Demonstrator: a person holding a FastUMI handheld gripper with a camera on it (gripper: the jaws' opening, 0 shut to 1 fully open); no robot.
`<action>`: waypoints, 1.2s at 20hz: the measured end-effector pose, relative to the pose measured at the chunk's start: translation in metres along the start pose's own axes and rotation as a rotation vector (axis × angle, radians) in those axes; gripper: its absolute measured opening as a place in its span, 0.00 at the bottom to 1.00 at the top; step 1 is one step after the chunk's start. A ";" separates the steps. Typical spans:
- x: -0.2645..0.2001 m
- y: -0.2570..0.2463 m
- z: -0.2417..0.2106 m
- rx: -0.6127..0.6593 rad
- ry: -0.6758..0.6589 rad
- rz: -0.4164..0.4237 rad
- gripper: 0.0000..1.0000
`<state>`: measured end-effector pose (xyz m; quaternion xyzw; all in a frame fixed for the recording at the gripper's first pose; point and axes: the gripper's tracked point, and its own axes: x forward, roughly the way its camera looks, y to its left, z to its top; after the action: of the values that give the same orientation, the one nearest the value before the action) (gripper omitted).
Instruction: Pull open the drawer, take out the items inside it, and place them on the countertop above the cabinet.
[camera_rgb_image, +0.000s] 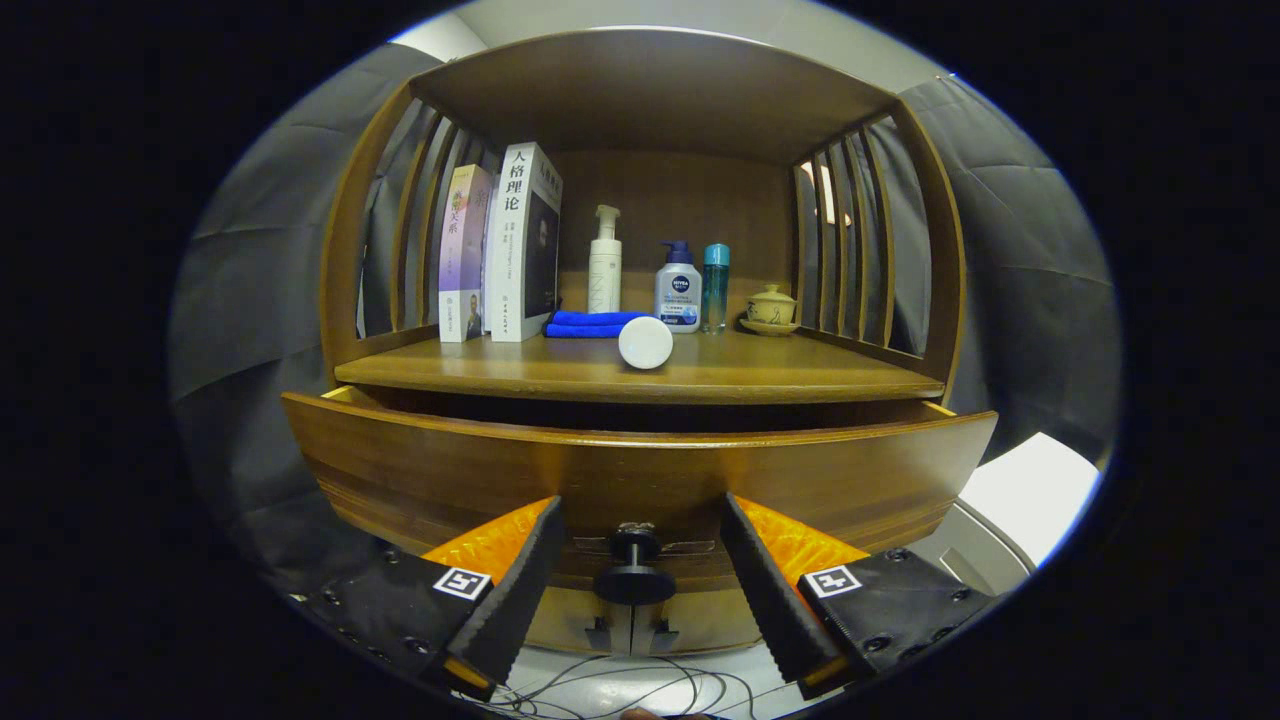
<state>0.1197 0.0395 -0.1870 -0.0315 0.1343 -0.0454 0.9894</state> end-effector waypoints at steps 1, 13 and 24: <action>0.004 0.001 0.001 0.000 0.002 -0.001 0.98; 0.041 0.002 0.011 0.021 0.037 0.014 0.98; -0.012 -0.031 0.040 -0.046 -0.026 0.017 0.99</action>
<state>0.1169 0.0116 -0.1429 -0.0536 0.1229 -0.0335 0.9904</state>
